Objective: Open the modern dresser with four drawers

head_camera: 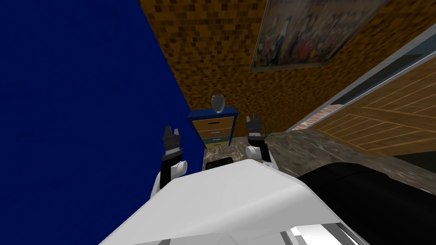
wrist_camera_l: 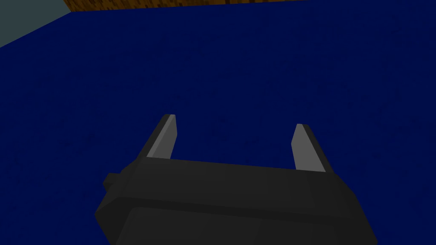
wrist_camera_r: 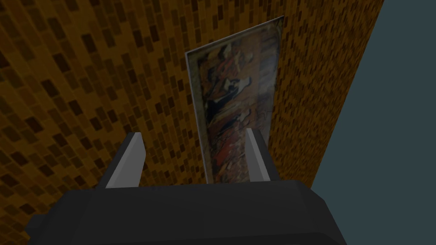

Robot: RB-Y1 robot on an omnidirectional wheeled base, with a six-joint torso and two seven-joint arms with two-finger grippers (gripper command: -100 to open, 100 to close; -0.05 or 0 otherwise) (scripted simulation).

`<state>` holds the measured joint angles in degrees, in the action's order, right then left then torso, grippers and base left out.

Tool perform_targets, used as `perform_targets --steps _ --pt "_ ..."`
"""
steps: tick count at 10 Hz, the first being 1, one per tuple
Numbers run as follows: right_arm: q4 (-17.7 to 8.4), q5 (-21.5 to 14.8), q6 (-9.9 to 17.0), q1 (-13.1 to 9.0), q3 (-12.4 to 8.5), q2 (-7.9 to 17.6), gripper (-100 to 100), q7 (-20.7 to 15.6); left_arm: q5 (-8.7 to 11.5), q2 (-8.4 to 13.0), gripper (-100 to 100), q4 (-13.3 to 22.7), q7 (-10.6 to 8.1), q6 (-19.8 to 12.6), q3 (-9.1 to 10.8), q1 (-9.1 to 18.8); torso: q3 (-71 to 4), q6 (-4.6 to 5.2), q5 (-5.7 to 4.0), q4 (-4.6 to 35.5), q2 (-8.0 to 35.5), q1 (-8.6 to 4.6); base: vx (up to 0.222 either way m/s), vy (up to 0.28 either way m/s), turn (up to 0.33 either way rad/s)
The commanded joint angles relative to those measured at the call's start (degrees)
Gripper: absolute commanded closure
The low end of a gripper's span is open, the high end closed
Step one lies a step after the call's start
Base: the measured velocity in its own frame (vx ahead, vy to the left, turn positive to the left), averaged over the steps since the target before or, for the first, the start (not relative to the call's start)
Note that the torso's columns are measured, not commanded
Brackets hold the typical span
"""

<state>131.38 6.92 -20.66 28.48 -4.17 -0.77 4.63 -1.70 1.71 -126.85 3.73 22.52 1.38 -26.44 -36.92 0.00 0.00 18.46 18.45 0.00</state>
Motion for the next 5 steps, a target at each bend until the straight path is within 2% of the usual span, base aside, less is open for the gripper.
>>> perform_targets --steps 1,4,5 --pt "0.0 0.0 0.0 0.0 0.0 0.0 0 0.0 0.0 0.0 0 0.0 0.0 0.0 0.0 0.0 -8.4 0.0 0.0 4.2 4.2 0.0 0.0 0.0 0.0" --pt "0.0 0.0 0.0 0.0 0.0 0.0 0 0.0 0.0 0.0 0 0.0 0.0 0.0 0.0 0.0 -33.8 0.0 0.0 16.9 16.9 0.0 0.0 0.0 0.0" --pt "0.0 0.0 0.0 0.0 0.0 0.0 0 0.0 -0.1 2.5 -100 -0.1 -0.06 -1.0 -0.17 0.1 -42.3 0.0 0.0 21.1 21.2 0.0 0.028 -0.013 -0.035"
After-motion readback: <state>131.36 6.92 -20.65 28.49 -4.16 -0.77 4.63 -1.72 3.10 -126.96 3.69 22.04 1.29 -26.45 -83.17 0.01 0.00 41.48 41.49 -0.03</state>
